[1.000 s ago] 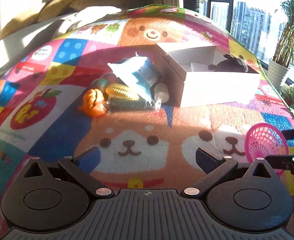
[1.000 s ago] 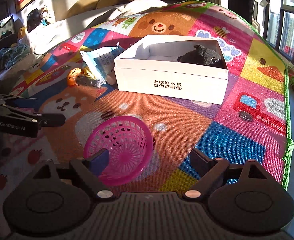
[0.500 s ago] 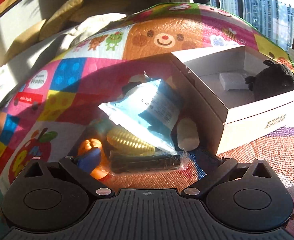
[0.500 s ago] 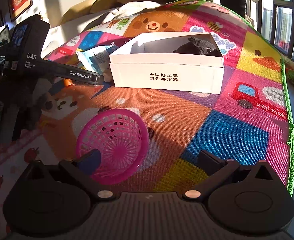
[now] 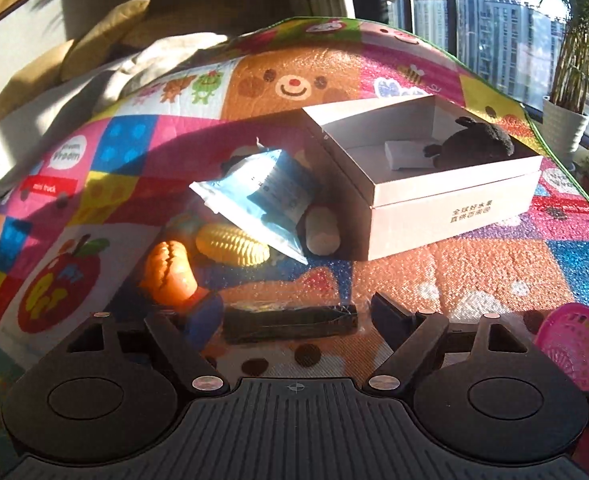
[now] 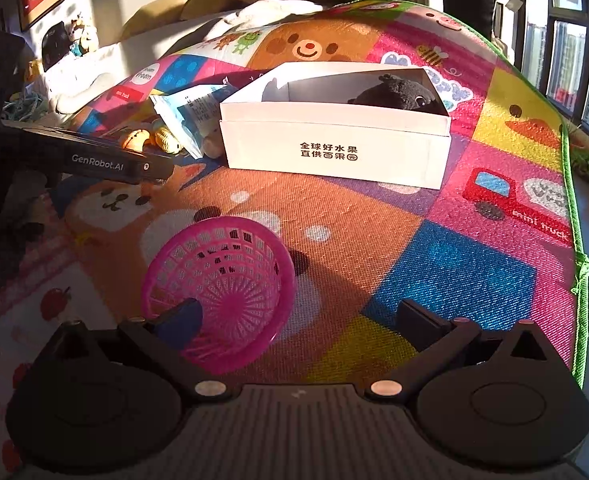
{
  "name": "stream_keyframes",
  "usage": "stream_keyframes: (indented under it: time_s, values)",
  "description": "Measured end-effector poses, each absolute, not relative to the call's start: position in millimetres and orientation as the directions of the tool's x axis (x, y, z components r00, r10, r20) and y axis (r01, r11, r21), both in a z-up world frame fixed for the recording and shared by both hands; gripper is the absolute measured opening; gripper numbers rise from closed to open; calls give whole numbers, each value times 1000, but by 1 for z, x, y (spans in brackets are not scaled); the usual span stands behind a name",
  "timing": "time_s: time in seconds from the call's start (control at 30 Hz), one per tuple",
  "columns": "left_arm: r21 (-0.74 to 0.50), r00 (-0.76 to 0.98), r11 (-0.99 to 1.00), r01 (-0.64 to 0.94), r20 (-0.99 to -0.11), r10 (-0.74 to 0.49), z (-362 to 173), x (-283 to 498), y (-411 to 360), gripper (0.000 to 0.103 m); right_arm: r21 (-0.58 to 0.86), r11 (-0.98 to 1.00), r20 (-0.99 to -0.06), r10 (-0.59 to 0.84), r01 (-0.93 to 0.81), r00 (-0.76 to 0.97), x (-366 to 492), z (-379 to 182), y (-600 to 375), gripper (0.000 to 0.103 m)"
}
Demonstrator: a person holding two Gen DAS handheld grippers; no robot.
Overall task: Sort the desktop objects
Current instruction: 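Grasp the black wrapped stick with the left tool while the right tool holds the pink basket, then carry the black stick with the left tool while the right tool carries the pink basket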
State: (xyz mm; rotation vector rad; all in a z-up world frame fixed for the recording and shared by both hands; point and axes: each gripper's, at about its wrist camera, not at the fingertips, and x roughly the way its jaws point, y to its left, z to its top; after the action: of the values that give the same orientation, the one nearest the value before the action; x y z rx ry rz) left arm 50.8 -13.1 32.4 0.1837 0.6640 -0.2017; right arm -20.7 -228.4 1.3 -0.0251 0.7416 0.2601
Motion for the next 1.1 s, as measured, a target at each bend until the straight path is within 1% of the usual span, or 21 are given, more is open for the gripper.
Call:
stream_keyframes:
  time_s: [0.13, 0.3, 0.4, 0.63, 0.83, 0.97, 1.1]
  values:
    - [79, 744, 945, 318, -638, -197, 32, 7, -20, 86, 58, 968, -674, 219, -244, 706, -21, 1, -227, 103]
    - [62, 739, 945, 321, -641, -209, 23, -23, -22, 88, 41, 968, -680, 208, -247, 703, -20, 0, -225, 103]
    - [33, 734, 952, 305, -645, -212, 17, -25, -18, 95, 41, 968, -681, 210, -249, 702, -20, 0, -226, 103]
    - [-2, 714, 961, 278, -669, -207, 2, -28, -8, 98, 46, 963, -687, 225, -267, 692, -20, 0, -228, 103]
    - [9, 722, 962, 272, -662, -198, 0, -30, -10, 102, 37, 963, -683, 218, -265, 697, -22, 0, -226, 103]
    - [18, 722, 962, 271, -665, -191, 0, -31, -12, 103, 32, 963, -681, 217, -268, 699, -25, 2, -225, 103]
    - [15, 723, 963, 268, -664, -190, -1, -31, -12, 103, 51, 963, -639, 234, -264, 733, -37, 12, -226, 103]
